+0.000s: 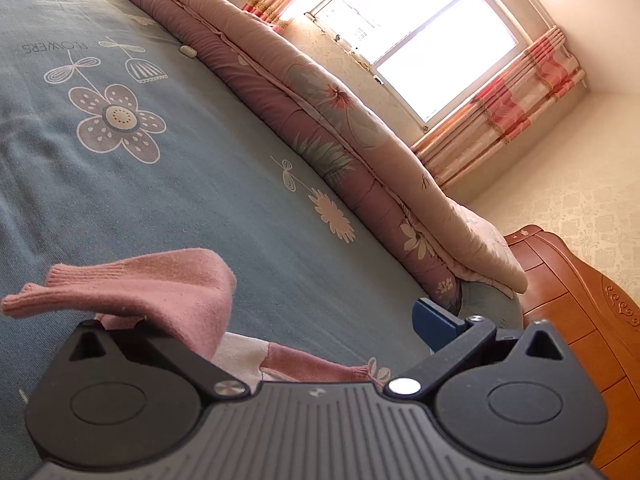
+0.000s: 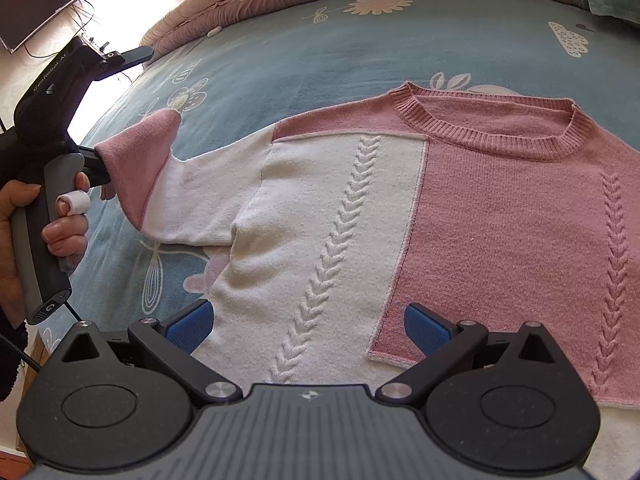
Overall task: Fold clothes
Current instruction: 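Lift the cuff and carry the sleeve across the body with the left tool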
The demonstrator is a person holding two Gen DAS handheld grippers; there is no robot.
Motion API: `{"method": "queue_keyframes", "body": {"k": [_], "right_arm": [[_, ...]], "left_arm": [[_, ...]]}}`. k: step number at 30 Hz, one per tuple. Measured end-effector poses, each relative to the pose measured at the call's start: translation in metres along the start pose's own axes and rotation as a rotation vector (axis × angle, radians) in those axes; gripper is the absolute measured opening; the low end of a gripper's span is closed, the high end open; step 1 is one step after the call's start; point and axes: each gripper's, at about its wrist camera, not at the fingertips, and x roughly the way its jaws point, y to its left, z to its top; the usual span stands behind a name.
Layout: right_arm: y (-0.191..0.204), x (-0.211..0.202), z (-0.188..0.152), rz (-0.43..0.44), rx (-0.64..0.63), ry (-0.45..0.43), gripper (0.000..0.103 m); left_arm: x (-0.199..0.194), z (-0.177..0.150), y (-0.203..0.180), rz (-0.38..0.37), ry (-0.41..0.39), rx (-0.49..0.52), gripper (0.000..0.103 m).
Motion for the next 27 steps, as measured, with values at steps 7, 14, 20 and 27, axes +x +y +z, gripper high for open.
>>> {"method": "queue_keyframes", "body": {"k": [7,14,20,27], "right_arm": [[-0.02,-0.001,-0.002,-0.054,-0.037,0.074,0.103],[-0.04,-0.006,0.0,-0.145,-0.053,0.125,0.103],[-0.049,-0.013,0.002,-0.172,-0.106,0.144,0.103],[-0.063,-0.021,-0.007,-0.124,-0.123,0.197,0.103]], "left_arm": [[0.006,-0.011,-0.031,-0.021,0.03,0.031,0.102],[0.014,-0.021,-0.062,-0.046,0.05,0.054,0.102],[0.021,-0.034,-0.088,-0.06,0.071,0.08,0.102],[0.034,-0.051,-0.116,-0.083,0.098,0.107,0.102]]}}
